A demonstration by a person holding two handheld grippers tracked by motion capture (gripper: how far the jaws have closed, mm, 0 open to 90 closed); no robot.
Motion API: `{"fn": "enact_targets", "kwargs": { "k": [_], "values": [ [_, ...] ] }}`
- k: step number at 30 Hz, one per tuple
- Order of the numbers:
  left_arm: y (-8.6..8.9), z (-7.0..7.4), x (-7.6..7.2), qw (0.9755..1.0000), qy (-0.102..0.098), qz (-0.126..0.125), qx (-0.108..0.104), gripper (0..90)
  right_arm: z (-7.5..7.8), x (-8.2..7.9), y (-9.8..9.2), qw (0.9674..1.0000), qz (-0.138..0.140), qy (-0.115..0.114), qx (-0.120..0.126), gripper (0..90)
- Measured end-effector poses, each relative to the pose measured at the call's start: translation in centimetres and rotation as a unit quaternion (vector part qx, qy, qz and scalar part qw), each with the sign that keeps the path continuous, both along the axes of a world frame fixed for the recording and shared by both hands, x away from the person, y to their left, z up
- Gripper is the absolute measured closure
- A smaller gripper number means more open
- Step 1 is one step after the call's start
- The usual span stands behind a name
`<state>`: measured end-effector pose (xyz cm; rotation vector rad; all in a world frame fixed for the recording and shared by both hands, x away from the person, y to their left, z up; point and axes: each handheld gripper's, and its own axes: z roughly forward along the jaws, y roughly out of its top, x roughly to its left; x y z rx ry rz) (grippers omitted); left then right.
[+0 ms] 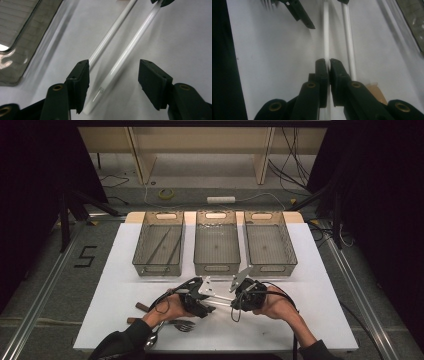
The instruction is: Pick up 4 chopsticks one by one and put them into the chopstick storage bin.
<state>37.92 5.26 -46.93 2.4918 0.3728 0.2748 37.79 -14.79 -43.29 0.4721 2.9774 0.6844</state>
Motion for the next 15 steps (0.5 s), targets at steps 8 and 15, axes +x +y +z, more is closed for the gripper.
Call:
{"fn": "enact_targets", "kwargs": {
  "k": [8, 15],
  "values": [
    [-0.8, -0.2, -0.1, 0.9996, -0.006, -0.026, 0.011, 51.2, 0.2, 0.1, 0.0, 1.0, 0.008, -0.005, 0.001, 86.1],
    [-1.1, -0.1, -0.1, 0.999, -0.009, -0.042, 0.013, 57.8, 0.4, 0.1, -0.1, 0.9999, 0.01, -0.005, 0.002, 86.1]
  ]
}}
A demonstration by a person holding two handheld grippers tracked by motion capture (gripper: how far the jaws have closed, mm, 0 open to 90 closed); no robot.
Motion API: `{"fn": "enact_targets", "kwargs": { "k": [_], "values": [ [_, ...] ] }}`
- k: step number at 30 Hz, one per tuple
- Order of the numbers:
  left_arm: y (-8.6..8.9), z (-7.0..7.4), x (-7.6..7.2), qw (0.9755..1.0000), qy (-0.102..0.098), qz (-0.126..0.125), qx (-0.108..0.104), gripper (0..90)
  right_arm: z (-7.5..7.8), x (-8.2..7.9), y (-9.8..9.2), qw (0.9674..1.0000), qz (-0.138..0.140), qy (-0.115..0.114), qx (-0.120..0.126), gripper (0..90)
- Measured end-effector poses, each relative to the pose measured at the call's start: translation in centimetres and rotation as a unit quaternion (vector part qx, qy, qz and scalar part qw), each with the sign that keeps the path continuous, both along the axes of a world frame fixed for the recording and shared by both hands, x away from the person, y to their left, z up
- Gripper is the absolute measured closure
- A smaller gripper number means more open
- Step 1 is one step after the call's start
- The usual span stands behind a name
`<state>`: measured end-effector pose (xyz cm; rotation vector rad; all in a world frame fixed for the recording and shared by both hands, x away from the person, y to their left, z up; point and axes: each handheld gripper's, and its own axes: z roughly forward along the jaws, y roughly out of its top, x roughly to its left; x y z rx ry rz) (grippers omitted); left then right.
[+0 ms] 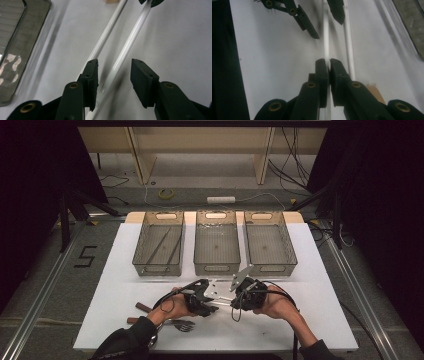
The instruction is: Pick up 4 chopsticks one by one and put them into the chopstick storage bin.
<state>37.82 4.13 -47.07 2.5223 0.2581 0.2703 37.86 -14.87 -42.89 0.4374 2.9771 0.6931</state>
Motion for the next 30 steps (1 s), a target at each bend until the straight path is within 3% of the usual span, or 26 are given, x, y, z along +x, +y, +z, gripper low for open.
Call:
{"fn": "enact_targets", "kwargs": {
  "k": [15, 23, 27, 30],
  "values": [
    [-0.6, 0.3, -0.3, 0.9991, -0.019, -0.035, 0.016, 74.2, 0.2, -0.1, -0.1, 1.0, 0.003, 0.004, 0.003, 86.0],
    [-0.8, 1.2, -1.1, 0.9958, -0.043, -0.07, 0.041, 80.0, 0.6, -0.1, -0.4, 0.9999, 0.012, 0.003, 0.012, 85.1],
    [-0.9, 1.8, -1.3, 0.992, -0.061, -0.084, 0.072, 83.1, 1.0, 0.0, -0.6, 0.9997, 0.001, -0.011, 0.021, 79.5],
    [-0.8, 2.1, -1.3, 0.993, -0.063, -0.069, 0.072, 83.4, 1.9, -0.1, -0.7, 0.9984, -0.018, -0.028, 0.045, 67.7]
  ]
}}
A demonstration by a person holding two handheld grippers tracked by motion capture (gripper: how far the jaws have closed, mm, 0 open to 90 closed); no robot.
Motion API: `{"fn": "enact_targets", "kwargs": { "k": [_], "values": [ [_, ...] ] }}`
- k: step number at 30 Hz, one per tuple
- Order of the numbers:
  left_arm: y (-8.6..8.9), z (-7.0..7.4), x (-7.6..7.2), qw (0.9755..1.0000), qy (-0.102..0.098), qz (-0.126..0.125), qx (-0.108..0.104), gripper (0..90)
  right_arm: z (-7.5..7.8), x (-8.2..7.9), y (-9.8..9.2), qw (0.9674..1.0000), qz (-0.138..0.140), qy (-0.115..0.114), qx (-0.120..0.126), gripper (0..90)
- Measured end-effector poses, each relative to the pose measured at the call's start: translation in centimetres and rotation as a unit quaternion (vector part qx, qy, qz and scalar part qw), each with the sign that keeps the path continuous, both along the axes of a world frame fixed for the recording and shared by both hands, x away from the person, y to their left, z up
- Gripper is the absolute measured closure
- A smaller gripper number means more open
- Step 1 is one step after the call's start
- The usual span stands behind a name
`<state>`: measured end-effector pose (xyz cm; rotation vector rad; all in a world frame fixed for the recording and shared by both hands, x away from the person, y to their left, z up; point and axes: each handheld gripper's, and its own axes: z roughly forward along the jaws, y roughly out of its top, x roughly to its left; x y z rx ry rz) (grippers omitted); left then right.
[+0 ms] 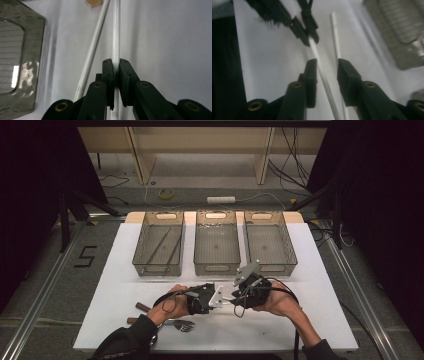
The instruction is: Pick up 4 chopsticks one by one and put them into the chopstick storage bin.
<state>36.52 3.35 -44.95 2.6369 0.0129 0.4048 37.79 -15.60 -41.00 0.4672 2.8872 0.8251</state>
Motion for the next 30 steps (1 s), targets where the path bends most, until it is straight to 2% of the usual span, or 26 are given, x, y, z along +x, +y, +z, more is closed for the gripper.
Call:
{"fn": "enact_targets", "kwargs": {
  "k": [2, 5, 10, 15, 18, 21, 23, 25, 27, 28, 30],
  "values": [
    [0.2, 0.3, 0.1, 1.0, 0.002, 0.006, 0.0, 83.4, 0.9, 0.0, -0.3, 0.9996, -0.014, -0.01, 0.022, 63.7],
    [0.6, 0.8, 0.3, 0.9999, -0.002, 0.014, -0.003, 83.4, 1.8, 0.1, -1.1, 0.9966, -0.036, -0.019, 0.071, 56.6],
    [1.3, 1.4, 0.9, 0.9988, 0.004, 0.046, -0.015, 83.4, 2.8, -0.1, -2.2, 0.989, -0.072, -0.033, 0.125, 45.0],
    [2.4, 2.2, 1.7, 0.9936, 0.022, 0.103, -0.041, 83.4, 3.3, -0.7, -2.9, 0.98, -0.088, -0.05, 0.171, 38.6],
    [3.2, 2.8, 2.3, 0.9883, 0.033, 0.134, -0.065, 83.4, 3.3, -1.3, -3.2, 0.9749, -0.095, -0.057, 0.193, 36.1],
    [4.2, 3.5, 2.8, 0.982, 0.045, 0.162, -0.085, 83.3, 2.8, -1.8, -3.4, 0.9702, -0.105, -0.055, 0.211, 33.9],
    [4.9, 4.0, 3.2, 0.9752, 0.056, 0.187, -0.105, 83.3, 2.3, -2.2, -3.6, 0.967, -0.112, -0.056, 0.221, 33.5],
    [5.7, 4.4, 3.5, 0.9673, 0.067, 0.209, -0.127, 83.3, 1.6, -2.3, -4.0, 0.9626, -0.125, -0.056, 0.234, 33.3],
    [6.5, 4.8, 3.9, 0.9582, 0.079, 0.232, -0.148, 83.3, 0.9, -2.4, -4.4, 0.9569, -0.138, -0.051, 0.25, 33.1],
    [6.8, 5.0, 4.0, 0.9535, 0.083, 0.243, -0.158, 83.3, 0.5, -2.3, -4.7, 0.9551, -0.142, -0.045, 0.256, 32.6],
    [7.5, 5.2, 4.3, 0.9471, 0.084, 0.259, -0.169, 83.3, -0.2, -2.3, -5.1, 0.9519, -0.152, -0.035, 0.264, 32.2]
  ]
}}
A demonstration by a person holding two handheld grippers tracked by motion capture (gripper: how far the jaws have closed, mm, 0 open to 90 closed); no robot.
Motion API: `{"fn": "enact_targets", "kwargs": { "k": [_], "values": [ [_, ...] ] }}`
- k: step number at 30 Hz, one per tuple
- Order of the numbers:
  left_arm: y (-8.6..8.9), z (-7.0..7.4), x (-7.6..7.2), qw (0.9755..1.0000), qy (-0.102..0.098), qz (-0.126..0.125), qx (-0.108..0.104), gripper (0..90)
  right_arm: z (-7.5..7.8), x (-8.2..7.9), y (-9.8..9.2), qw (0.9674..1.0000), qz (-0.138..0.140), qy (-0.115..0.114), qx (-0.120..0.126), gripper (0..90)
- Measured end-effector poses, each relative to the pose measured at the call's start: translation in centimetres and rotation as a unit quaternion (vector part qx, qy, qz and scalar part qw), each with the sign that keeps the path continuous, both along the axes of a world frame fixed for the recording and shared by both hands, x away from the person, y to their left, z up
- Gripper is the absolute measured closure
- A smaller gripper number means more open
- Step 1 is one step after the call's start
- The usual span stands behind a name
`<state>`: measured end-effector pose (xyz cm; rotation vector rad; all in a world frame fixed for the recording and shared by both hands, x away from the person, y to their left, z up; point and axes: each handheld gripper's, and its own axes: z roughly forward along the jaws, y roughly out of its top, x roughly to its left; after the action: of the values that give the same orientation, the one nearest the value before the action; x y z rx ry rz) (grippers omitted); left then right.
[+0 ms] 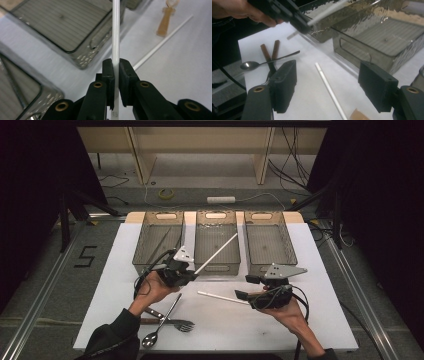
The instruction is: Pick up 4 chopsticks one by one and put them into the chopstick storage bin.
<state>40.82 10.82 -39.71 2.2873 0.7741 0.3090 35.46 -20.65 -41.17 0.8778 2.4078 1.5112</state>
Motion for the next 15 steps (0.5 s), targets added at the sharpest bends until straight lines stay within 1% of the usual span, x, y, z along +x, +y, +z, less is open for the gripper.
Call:
{"fn": "enact_targets", "kwargs": {
  "k": [2, 4, 5, 7, 10, 12, 13, 14, 15],
  "values": [
    [0.7, 0.2, 0.3, 0.9998, 0.002, 0.014, -0.012, 83.3, -0.5, 0.0, -0.3, 0.9999, -0.001, 0.008, 0.013, 32.2],
    [1.3, 0.4, 0.5, 0.9994, 0.009, 0.027, -0.022, 83.3, -0.8, -0.2, -0.5, 0.9998, -0.005, 0.009, 0.017, 32.2],
    [1.6, 0.5, 0.6, 0.9989, 0.011, 0.033, -0.029, 83.4, -0.8, -0.2, -0.5, 0.9998, -0.004, 0.007, 0.016, 32.1],
    [2.2, 0.8, 0.8, 0.9985, 0.009, 0.043, -0.032, 83.4, -1.0, -0.5, -0.5, 0.9998, -0.006, 0.007, 0.016, 32.1],
    [3.0, 1.2, 1.1, 0.9968, 0.009, 0.064, -0.046, 83.3, -1.3, -0.8, -0.6, 0.9999, -0.004, 0.009, 0.012, 32.0],
    [3.6, 1.3, 1.5, 0.9959, 0.01, 0.075, -0.048, 83.3, -1.5, -0.9, -0.5, 0.9999, -0.003, 0.011, 0.008, 31.9],
    [3.9, 1.4, 1.8, 0.9952, 0.009, 0.085, -0.049, 83.3, -1.5, -1.0, -0.5, 0.9999, -0.004, 0.011, 0.008, 31.8],
    [4.2, 1.4, 2.0, 0.9942, 0.01, 0.093, -0.054, 83.3, -1.5, -1.1, -0.5, 0.9999, -0.005, 0.011, 0.007, 31.8],
    [4.5, 1.4, 2.3, 0.9938, 0.011, 0.096, -0.054, 83.3, -1.5, -1.2, -0.5, 0.9999, -0.005, 0.009, 0.008, 31.5]
  ]
}}
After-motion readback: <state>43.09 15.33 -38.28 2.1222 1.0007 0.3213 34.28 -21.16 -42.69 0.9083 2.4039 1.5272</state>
